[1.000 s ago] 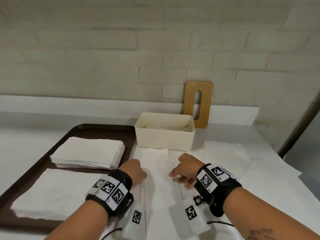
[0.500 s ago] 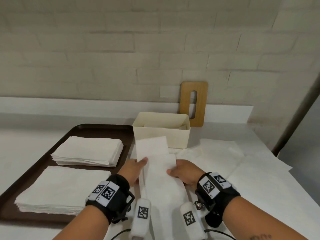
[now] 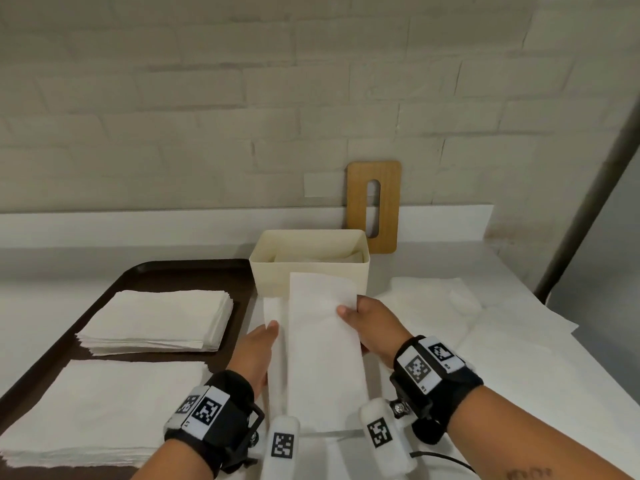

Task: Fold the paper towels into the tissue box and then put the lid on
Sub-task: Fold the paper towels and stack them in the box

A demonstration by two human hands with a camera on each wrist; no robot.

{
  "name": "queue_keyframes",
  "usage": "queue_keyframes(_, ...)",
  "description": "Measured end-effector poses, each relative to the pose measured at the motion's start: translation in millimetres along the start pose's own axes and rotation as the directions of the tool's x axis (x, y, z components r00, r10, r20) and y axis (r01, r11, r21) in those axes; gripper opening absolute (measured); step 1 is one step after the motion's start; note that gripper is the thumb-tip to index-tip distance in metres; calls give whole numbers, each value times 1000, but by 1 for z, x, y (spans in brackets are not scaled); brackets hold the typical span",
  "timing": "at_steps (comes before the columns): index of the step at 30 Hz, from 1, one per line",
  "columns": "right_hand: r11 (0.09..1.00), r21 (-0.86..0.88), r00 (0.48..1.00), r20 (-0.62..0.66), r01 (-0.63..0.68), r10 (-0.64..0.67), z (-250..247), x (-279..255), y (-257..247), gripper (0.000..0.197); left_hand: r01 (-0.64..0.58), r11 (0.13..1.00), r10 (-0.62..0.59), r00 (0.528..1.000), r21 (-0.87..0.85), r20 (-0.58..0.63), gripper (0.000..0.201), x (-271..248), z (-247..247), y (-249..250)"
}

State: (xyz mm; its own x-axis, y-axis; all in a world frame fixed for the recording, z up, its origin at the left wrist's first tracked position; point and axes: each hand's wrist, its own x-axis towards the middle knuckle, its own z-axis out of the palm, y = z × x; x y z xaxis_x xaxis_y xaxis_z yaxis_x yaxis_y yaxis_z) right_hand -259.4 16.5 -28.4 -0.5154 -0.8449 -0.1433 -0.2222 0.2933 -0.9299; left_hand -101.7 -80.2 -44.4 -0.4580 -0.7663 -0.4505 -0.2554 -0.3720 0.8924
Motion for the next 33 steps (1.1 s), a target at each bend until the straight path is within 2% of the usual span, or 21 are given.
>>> queue_keyframes(2, 999, -39, 999, 30, -20, 21, 12, 5, -2, 31, -26, 998, 29, 999, -60, 34, 42, 1, 1, -4)
queue_keyframes(4, 982, -186, 999, 43, -17, 25, 23, 9, -2, 33, -80, 994, 85, 994, -81, 63, 49, 0, 2, -4)
queue_keyframes(6, 962, -272, 1000, 2, -23, 24, 33, 10, 2, 37, -155, 988, 152, 983, 18, 99, 44, -2, 3, -6)
queue_keyframes(8, 979, -195, 998, -47, -55, 46, 41, 10, 7, 56, -264, 960, 258, 963, 95, 71, 13, -2, 6, -6)
queue_keyframes(9, 988, -142, 997, -55, -66, 59, 43, 8, 8, 72, -303, 947, 300, 953, 103, 47, 11, -2, 6, -7)
queue_keyframes(10, 995, -71, 997, -37, -71, 68, 44, 6, 7, 85, -326, 942, 324, 945, 83, 37, 17, -3, 7, -6)
queue_keyframes(11, 997, 10, 997, 4, -77, 77, 44, 4, 7, 92, -328, 945, 327, 944, 18, 44, 21, -4, 7, -4)
queue_keyframes(12, 994, 77, 995, 58, -80, 75, 42, 2, 4, 90, -324, 946, 325, 944, -29, 51, 23, -4, 8, -4)
queue_keyframes(14, 986, 158, 992, 122, -43, 24, 37, -6, -2, 58, -318, 946, 322, 945, -63, 57, 21, 0, 8, -5)
queue_keyframes(15, 984, 179, 993, 114, -3, -17, 35, -10, -5, 40, -311, 949, 314, 947, -56, 63, 19, 1, 8, -5)
queue_keyframes(17, 981, 190, 998, 46, 39, -48, 30, -14, -8, 27, -293, 956, 292, 951, -6, 101, 27, 3, 10, -9)
queue_keyframes(19, 997, 72, 999, -40, -30, 33, 21, -10, -5, 37, -272, 962, 268, 957, 25, 116, 29, 2, 11, -14)
queue_keyframes(21, 964, -236, 986, -142, -121, 89, 0, -4, 1, 52, -266, 962, 260, 962, 64, 83, 25, 2, 7, -17)
queue_keyframes(23, 789, -562, 962, -239, -250, 134, -25, -3, 12, 74, -267, 960, 262, 963, 80, 63, 23, -2, 3, -18)
queue_keyframes(24, 708, -639, 951, -256, -300, 172, -35, -5, 16, 83, -274, 958, 270, 961, 80, 57, 24, -5, 1, -18)
queue_keyframes(25, 674, -664, 945, -247, -325, 212, -44, -6, 20, 86, -280, 957, 276, 960, 75, 54, 25, -7, -1, -18)
queue_keyframes(27, 692, -645, 945, -189, -326, 268, -51, -8, 25, 78, -264, 962, 260, 964, 64, 61, 24, -8, -5, -18)
queue_keyframes(30, 684, -677, 959, -126, -270, 254, -51, -7, 25, 44, -222, 974, 220, 974, 38, 52, 20, -6, -6, -24)
queue_keyframes(32, 744, -631, 976, -116, -218, 187, -53, -10, 19, 18, -196, 980, 195, 980, 27, 39, 23, -3, -7, -28)
queue_keyframes(33, 796, -577, 983, -121, -183, 138, -54, -12, 14, 23, -184, 983, 183, 983, 19, 33, 26, -2, -7, -29)
